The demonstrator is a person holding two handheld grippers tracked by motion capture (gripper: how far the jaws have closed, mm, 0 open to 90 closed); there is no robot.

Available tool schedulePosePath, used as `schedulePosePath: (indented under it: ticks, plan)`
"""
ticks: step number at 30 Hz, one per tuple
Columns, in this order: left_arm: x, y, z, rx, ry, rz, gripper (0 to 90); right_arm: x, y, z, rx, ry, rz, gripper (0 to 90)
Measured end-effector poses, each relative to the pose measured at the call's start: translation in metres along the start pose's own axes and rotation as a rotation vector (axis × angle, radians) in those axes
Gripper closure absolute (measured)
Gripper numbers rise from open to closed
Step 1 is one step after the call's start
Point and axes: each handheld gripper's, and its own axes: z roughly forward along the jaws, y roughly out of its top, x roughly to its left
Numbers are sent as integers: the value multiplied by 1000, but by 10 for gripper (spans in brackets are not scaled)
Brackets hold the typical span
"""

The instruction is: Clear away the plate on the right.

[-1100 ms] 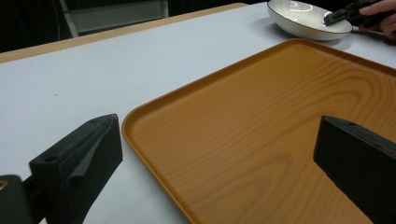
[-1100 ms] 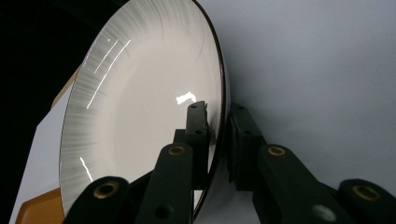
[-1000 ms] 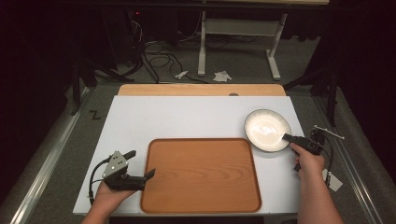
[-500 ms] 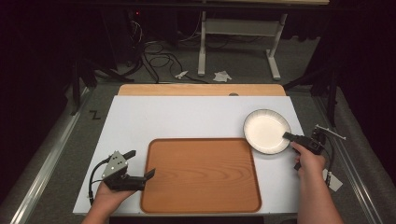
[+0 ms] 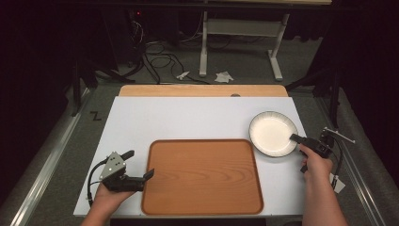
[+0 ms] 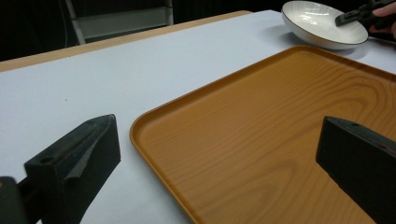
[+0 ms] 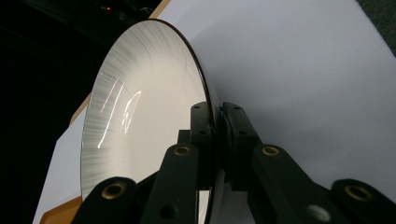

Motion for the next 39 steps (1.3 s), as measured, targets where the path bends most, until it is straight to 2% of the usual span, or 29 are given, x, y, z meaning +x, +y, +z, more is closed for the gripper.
schedulePosePath:
  ticks: [7, 10, 17, 20, 22, 26, 31, 35, 39]
  plan:
    - [2, 1, 1, -11, 28, 0, 2, 5, -1, -6, -16, 6, -21, 852]
    - [3, 1, 1, -13, 16, -8, 2, 9, -2, -11, -15, 11, -41, 853]
    - [4, 4, 2, -33, 8, -12, 3, 17, -4, -18, -18, 49, -66, 853]
    - [5, 4, 3, -38, 8, -11, 3, 20, -8, -21, -21, 79, -47, 854]
    - [6, 5, 3, -41, 7, -13, 3, 21, -10, -22, -15, 100, -51, 854]
    - [5, 6, 4, -44, 4, -4, 3, 31, -14, -24, 4, 102, -97, 853]
    - [6, 5, 6, -32, 2, -1, 3, 44, -19, -26, 28, 92, -122, 853]
    - [5, 5, 5, -34, -4, 5, 3, 55, -19, -30, 20, 91, -150, 851]
    - [6, 5, 5, -38, -5, -10, 3, 70, -19, -34, 9, 106, -164, 852]
